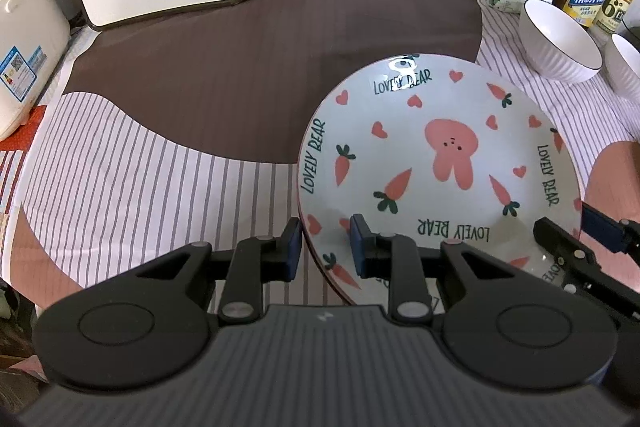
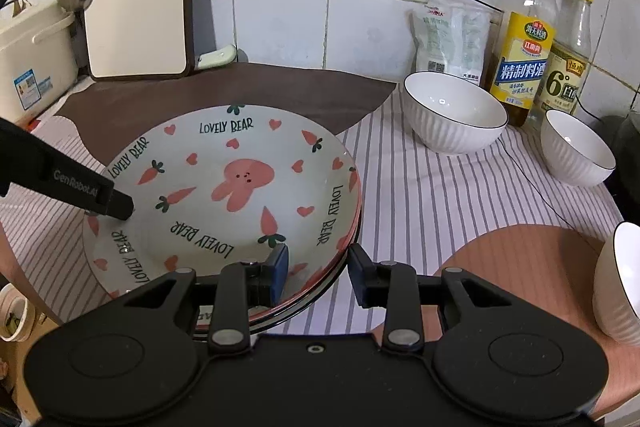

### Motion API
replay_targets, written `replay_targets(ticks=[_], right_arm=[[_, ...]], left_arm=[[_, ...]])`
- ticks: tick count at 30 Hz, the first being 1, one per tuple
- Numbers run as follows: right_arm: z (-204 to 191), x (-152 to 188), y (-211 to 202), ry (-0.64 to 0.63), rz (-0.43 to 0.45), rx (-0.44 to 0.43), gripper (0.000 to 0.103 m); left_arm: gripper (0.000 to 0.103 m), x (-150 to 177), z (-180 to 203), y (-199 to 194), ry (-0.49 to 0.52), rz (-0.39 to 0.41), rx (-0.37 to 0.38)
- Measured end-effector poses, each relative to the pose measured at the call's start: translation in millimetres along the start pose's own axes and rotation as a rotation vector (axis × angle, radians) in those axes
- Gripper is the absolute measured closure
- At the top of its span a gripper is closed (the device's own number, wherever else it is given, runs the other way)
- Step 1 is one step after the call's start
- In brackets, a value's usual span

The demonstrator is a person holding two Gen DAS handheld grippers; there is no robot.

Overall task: Organize plates and bowls
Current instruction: 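Lower the bear plate onto the egg plate and open both tools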

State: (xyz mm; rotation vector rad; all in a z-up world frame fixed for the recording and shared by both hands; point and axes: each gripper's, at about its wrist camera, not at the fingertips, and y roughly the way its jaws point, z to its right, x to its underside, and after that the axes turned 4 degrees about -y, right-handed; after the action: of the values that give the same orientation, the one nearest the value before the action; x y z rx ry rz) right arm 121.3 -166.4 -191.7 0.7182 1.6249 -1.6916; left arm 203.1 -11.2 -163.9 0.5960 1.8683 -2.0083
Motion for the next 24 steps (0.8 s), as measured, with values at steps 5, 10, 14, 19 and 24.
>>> replay_targets(ticks=[5, 10, 14, 19, 24], right_arm=[[5, 1, -6, 0.029, 0.0, -0.036, 0.065], [12, -2, -24, 0.05, 0.03, -0.042, 0.065], [20, -8, -42, 0.058, 0.06, -0.044, 0.065], [29, -7, -72, 0.034, 0.123, -0.019, 0.064], [39, -7, -103, 0.007, 0.196, 0.013, 0.058]], left_arm=[[0.079, 1, -3, -4, -0.024, -0.027, 0.021], [0.078, 9, -5, -17, -0.023, -0.035, 0.029], [0.077, 15, -6, -37, -0.027, -0.031, 0.039], [0.065, 17, 1, -67, 0.003, -0.021, 0.065], [0.057, 22, 20, -96, 0.058, 0.0, 0.079]])
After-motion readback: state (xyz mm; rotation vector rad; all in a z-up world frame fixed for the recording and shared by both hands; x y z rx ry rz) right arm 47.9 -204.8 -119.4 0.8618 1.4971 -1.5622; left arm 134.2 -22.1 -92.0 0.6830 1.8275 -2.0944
